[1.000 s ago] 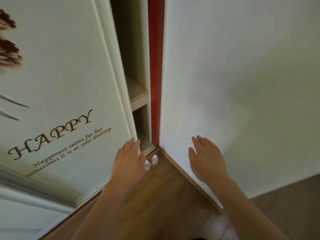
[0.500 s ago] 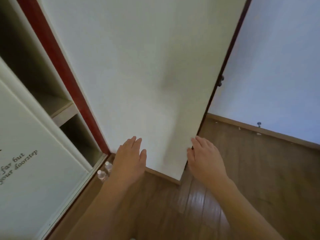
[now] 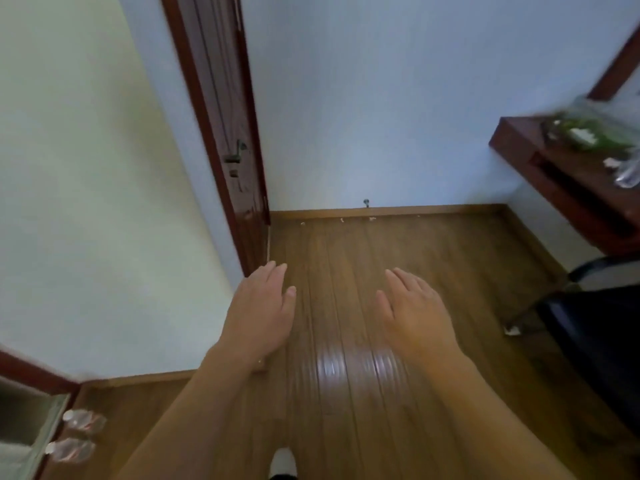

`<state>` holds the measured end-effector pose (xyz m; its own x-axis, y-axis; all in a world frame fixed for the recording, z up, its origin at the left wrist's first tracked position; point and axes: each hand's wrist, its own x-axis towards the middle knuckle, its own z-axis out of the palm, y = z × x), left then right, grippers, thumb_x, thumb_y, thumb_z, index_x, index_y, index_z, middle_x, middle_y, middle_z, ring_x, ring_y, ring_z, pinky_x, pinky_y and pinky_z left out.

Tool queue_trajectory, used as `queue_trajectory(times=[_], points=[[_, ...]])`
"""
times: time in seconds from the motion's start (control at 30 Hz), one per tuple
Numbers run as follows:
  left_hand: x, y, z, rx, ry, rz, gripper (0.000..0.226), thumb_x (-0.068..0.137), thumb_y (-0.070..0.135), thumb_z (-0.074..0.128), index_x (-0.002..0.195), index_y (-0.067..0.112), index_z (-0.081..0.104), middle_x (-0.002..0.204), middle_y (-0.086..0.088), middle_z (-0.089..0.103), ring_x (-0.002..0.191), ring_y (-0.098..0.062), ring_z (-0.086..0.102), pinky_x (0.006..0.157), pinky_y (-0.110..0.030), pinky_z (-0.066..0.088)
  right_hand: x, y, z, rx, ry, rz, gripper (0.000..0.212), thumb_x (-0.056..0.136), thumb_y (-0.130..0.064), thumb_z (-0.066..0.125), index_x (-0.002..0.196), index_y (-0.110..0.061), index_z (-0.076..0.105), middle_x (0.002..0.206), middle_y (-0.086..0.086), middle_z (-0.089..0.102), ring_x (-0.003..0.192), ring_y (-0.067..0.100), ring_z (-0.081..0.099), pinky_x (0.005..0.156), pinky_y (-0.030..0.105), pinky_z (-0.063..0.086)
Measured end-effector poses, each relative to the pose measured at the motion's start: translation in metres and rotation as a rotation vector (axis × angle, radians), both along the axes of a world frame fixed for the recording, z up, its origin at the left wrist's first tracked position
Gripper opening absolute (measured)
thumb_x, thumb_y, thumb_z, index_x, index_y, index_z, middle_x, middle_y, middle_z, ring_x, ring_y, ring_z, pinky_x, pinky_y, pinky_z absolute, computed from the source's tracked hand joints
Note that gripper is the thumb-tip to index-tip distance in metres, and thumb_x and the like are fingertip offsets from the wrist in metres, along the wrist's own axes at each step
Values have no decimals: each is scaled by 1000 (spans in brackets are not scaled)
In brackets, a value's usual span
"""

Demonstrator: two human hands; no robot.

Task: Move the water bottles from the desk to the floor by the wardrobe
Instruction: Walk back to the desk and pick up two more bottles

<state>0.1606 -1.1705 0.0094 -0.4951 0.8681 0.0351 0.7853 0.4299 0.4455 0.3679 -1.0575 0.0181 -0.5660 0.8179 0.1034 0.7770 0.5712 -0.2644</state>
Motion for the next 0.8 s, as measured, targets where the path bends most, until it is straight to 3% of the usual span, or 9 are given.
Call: queue_trajectory(times=[0.27, 0.43, 0.8], points=[[23, 137, -1, 23, 8, -326, 54, 103, 42, 31, 153, 22, 24, 158, 1, 28, 146, -14, 22, 120, -38, 19, 48, 81, -4, -28, 9, -308, 50, 102, -40, 35, 148, -18, 38, 152, 1, 41, 141, 14, 34, 114, 30, 22], [35, 222, -2, -9, 34, -489, 54, 103, 44, 31, 153, 25, 21, 160, 3, 24, 147, -13, 18, 119, -37, 16, 66, 123, 0, -48, 42, -540, 51, 101, -45, 37, 148, -26, 34, 154, -5, 37, 142, 12, 32, 115, 36, 27], [95, 395, 1, -52, 107, -731, 54, 104, 42, 26, 153, 20, 23, 159, -1, 26, 147, -16, 20, 118, -36, 17, 124, 242, -9, -57, 68, -782, 51, 100, -46, 37, 147, -26, 38, 152, -7, 40, 140, 10, 33, 113, 32, 24]])
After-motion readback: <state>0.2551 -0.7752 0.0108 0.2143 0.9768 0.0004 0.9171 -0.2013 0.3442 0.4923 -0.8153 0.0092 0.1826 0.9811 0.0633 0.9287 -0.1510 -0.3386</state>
